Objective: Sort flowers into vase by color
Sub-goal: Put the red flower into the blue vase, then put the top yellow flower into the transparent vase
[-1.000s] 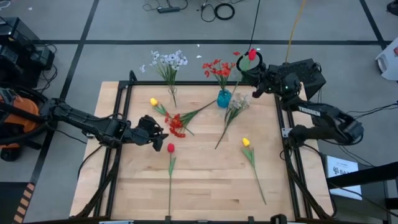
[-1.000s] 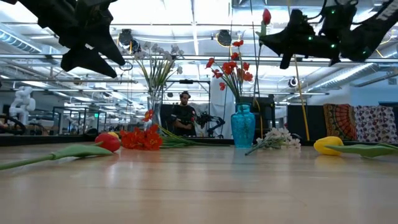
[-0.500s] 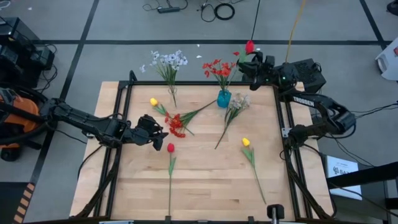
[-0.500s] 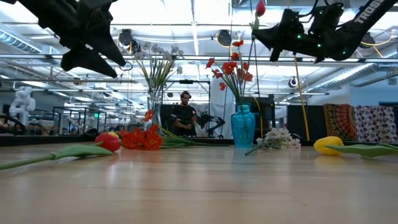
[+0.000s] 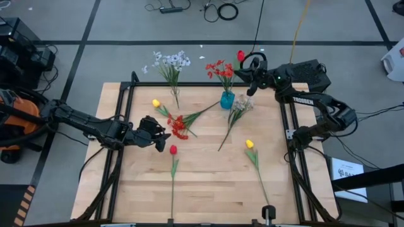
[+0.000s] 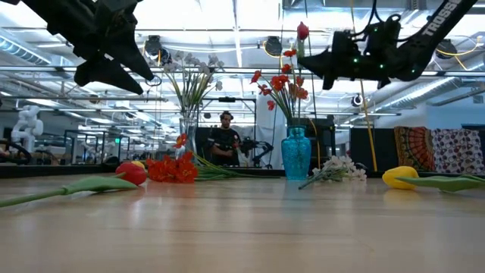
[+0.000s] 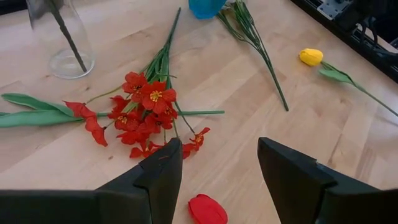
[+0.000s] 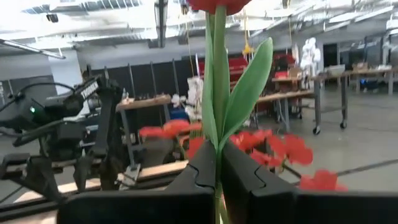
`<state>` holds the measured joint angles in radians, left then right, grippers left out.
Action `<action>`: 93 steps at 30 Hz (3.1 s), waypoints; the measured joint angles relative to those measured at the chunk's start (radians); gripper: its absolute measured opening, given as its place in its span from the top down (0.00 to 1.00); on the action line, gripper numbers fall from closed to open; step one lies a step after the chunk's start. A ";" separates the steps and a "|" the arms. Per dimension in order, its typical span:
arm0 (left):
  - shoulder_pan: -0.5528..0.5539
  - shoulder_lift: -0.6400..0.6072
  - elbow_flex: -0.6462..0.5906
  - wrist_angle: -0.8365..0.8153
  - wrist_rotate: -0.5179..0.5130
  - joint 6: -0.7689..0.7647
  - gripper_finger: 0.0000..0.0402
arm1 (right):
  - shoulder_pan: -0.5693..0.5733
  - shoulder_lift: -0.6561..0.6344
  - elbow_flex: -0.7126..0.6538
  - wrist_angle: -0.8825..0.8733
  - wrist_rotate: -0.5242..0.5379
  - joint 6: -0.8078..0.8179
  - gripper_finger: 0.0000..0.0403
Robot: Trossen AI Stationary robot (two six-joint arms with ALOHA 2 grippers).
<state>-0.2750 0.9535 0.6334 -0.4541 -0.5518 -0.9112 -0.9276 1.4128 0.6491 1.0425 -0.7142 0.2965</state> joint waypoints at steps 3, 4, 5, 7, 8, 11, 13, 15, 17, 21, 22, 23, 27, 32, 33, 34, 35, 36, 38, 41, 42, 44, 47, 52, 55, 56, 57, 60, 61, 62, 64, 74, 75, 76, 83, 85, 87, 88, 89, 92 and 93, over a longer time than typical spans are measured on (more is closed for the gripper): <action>0.000 0.000 0.000 0.000 0.000 0.000 0.47 | 0.000 0.018 0.000 -0.011 -0.022 0.000 1.00; 0.000 0.000 0.000 0.000 0.000 0.000 0.47 | 0.000 0.023 0.000 -0.020 -0.025 0.000 1.00; 0.000 0.000 0.000 0.000 0.000 0.000 0.47 | 0.000 0.027 0.000 -0.030 -0.025 -0.002 1.00; 0.000 0.000 0.000 0.000 0.000 0.000 0.47 | 0.000 0.035 0.000 -0.057 -0.025 -0.005 1.00; 0.000 0.000 0.000 0.000 0.000 0.000 0.47 | 0.000 0.039 0.000 -0.066 -0.025 -0.006 1.00; 0.000 0.000 0.000 0.000 0.000 0.000 0.47 | 0.000 0.043 0.000 -0.111 -0.022 -0.005 0.99; 0.000 0.000 0.000 0.000 -0.001 0.000 0.47 | 0.000 0.043 0.000 -0.154 -0.020 -0.032 0.97; 0.000 0.000 0.000 0.000 -0.002 0.001 0.47 | 0.000 0.043 0.000 -0.188 -0.019 -0.055 0.95; 0.000 0.000 0.000 0.000 -0.003 0.001 0.47 | 0.000 0.043 0.000 -0.209 -0.017 -0.057 0.92; 0.000 0.000 0.000 0.000 -0.003 0.001 0.47 | 0.000 0.043 0.000 -0.252 -0.016 -0.056 0.85; 0.000 0.000 0.000 0.000 -0.003 0.001 0.47 | 0.000 0.043 0.000 -0.258 -0.016 -0.056 0.83; 0.000 0.000 0.000 0.000 -0.003 0.001 0.47 | 0.000 0.040 0.000 -0.270 -0.016 -0.056 0.81; 0.000 0.000 0.000 0.000 -0.003 0.001 0.47 | -0.004 0.016 0.000 -0.303 -0.018 -0.064 0.72; 0.000 0.000 0.000 0.000 -0.003 -0.019 0.47 | -0.022 -0.070 0.000 -0.393 -0.015 -0.120 0.64; 0.000 0.000 0.000 0.000 -0.006 -0.047 0.47 | -0.026 -0.092 0.000 -0.425 -0.008 -0.134 0.63; 0.000 0.000 0.000 -0.002 -0.014 -0.074 0.47 | -0.028 -0.117 0.000 -0.462 0.005 -0.148 0.63; 0.001 0.000 0.000 -0.004 -0.023 -0.096 0.47 | -0.029 -0.143 0.000 -0.503 0.020 -0.166 0.62; 0.001 0.000 0.000 -0.004 -0.031 -0.102 0.47 | -0.029 -0.170 0.000 -0.549 0.039 -0.185 0.62; 0.001 0.000 0.000 -0.002 -0.046 -0.105 0.47 | -0.029 -0.226 0.000 -0.648 0.080 -0.227 0.62; 0.002 0.008 0.000 0.018 -0.071 -0.106 0.47 | -0.028 -0.310 0.000 -0.792 0.131 -0.262 0.62; 0.001 0.012 0.000 0.027 -0.085 -0.116 0.47 | -0.028 -0.337 0.000 -0.837 0.149 -0.263 0.62; 0.008 0.021 0.000 0.042 -0.122 -0.180 0.47 | -0.026 -0.389 0.000 -0.932 0.186 -0.253 0.62; 0.045 0.040 0.000 0.042 -0.145 -0.295 0.47 | -0.019 -0.463 0.000 -1.063 0.226 -0.234 0.62; 0.134 0.084 0.000 0.047 -0.126 -0.392 0.47 | 0.013 -0.562 0.000 -1.252 0.282 -0.222 0.65; 0.192 0.117 0.001 0.059 -0.068 -0.392 0.47 | 0.038 -0.605 0.000 -1.350 0.312 -0.193 0.68; 0.211 0.128 0.003 0.059 -0.049 -0.392 0.47 | 0.047 -0.617 0.000 -1.384 0.325 -0.183 0.69; 0.230 0.139 0.005 0.066 -0.035 -0.392 0.47 | 0.053 -0.627 0.000 -1.415 0.327 -0.175 0.71; 0.290 0.169 0.006 0.086 -0.013 -0.396 0.47 | 0.070 -0.645 0.000 -1.499 0.329 -0.144 0.75; 0.314 0.177 0.006 0.087 -0.003 -0.413 0.47 | 0.075 -0.648 0.000 -1.524 0.329 -0.137 0.76; 0.338 0.186 0.006 0.085 0.007 -0.444 0.47 | 0.079 -0.650 0.000 -1.546 0.329 -0.133 0.78; 0.396 0.198 0.006 0.071 0.056 -0.512 0.47 | 0.086 -0.652 0.000 -1.578 0.329 -0.130 0.80; 0.661 0.293 0.007 0.060 0.341 -0.549 0.47 | 0.093 -0.651 0.000 -1.602 0.327 -0.132 0.89; 0.681 0.302 0.007 0.058 0.357 -0.550 0.47 | 0.093 -0.651 0.000 -1.602 0.327 -0.132 0.89; 0.701 0.310 0.007 0.057 0.371 -0.550 0.47 | 0.093 -0.651 0.000 -1.602 0.327 -0.132 0.90; 0.825 0.390 0.007 0.056 0.474 -0.550 0.47 | 0.093 -0.651 0.000 -1.601 0.326 -0.150 0.90; 0.849 0.416 0.007 0.056 0.502 -0.549 0.47 | 0.093 -0.651 0.000 -1.601 0.326 -0.151 0.90; 0.869 0.441 0.007 0.056 0.525 -0.546 0.47 | 0.093 -0.651 0.000 -1.601 0.326 -0.151 0.90; 0.877 0.453 0.007 0.056 0.528 -0.546 0.47 | 0.093 -0.651 0.000 -1.602 0.326 -0.151 0.90; 0.884 0.465 0.007 0.056 0.530 -0.546 0.47 | 0.093 -0.651 0.000 -1.604 0.326 -0.151 0.90; 0.908 0.499 0.007 0.071 0.536 -0.546 0.47 | 0.093 -0.651 0.000 -1.618 0.326 -0.155 0.90; 0.915 0.508 0.009 0.079 0.543 -0.544 0.47 | 0.093 -0.651 0.000 -1.625 0.325 -0.157 0.90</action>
<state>0.6399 1.4614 0.6422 -0.3748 -0.0086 -1.4553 -0.8349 0.7620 0.6495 -0.5828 -0.3888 0.1396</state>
